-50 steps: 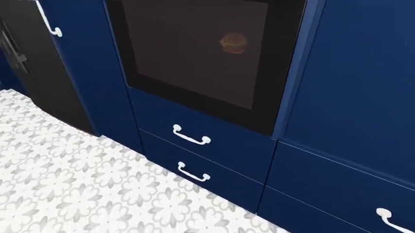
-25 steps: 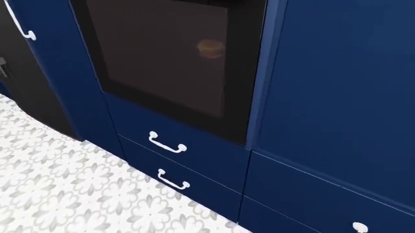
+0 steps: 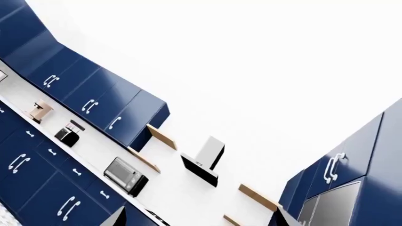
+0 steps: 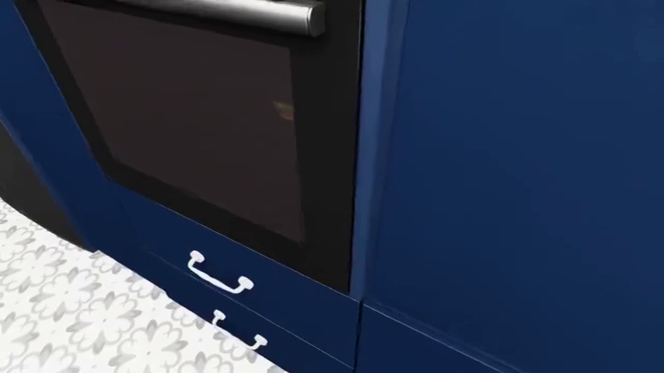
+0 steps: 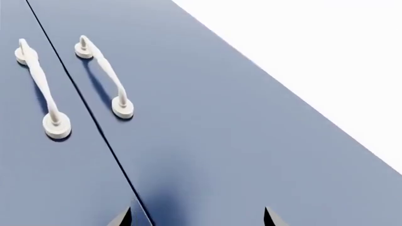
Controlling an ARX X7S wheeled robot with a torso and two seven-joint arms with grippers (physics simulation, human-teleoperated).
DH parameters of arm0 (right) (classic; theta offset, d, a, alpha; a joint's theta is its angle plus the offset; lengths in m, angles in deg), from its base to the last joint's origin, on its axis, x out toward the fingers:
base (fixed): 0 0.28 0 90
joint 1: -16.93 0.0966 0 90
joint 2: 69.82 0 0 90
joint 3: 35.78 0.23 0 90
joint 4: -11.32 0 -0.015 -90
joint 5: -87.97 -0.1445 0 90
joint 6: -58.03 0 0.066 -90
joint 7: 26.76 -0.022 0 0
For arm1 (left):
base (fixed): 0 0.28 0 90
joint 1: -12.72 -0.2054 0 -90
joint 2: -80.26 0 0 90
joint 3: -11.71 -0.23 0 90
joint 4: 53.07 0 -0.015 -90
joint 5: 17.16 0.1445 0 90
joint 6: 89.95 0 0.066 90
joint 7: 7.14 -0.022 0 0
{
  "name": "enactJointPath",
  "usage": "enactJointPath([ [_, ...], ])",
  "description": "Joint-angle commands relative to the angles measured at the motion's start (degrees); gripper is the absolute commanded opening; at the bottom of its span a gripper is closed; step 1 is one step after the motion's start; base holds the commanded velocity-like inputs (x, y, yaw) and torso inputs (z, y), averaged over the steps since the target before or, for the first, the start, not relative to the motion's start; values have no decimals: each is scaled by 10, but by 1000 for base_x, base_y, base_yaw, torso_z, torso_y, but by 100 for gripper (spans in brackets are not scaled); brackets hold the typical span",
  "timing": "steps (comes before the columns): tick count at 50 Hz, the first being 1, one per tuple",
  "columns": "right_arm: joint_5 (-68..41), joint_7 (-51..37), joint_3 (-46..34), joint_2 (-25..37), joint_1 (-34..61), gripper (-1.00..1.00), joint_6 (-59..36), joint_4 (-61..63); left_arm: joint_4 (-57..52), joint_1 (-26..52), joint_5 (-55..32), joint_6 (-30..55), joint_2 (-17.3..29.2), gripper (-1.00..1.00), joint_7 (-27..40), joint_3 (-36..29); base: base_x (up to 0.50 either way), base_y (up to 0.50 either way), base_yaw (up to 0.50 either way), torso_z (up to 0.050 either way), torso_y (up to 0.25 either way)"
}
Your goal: Open the oven door
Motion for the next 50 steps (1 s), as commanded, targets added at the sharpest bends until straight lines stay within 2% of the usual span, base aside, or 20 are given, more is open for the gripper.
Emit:
enactJointPath([
  [1, 1, -3, 0, 1, -2, 100, 2, 1, 1, -3, -1, -2, 2, 100, 3, -1, 572, 7, 0, 0, 0],
  [4, 0, -7, 2, 1, -1, 100, 1, 3, 1, -5, -1, -3, 2, 100, 4, -1, 528, 43, 0, 0, 0],
  [24, -2, -12, 2, 2, -4, 100, 11, 3, 3, 2, 5, -11, 15, 100, 8, -1, 0, 0, 0, 0, 0],
  [26, -2, -12, 2, 2, -4, 100, 12, 3, 25, -11, 24, -40, 31, 100, -15, -19, 0, 0, 0, 0, 0],
  [27, -1, -13, 2, 2, -4, 100, 10, 3, 34, -22, 32, -26, 32, 100, -26, -28, 0, 0, 0, 0, 0],
  [28, -1, -14, 2, 3, -3, 100, 10, 3, 65, -42, 74, -43, 36, 100, -37, -43, 0, 0, 0, 0, 0],
  [32, 1, -15, 2, 3, -2, 100, 9, 2, 101, -60, 78, 3, 28, 100, -57, -69, 0, 0, 0, 0, 0],
  [38, 6, -14, 1, 4, -3, 100, 17, 0, 181, -95, 135, -121, 63, 100, -76, -115, 0, 0, 0, 0, 0],
  [50, 12, -12, -2, 6, -5, 100, 29, -2, 261, -103, 167, -205, 99, 100, -88, -155, 0, 0, 0, 0, 0],
])
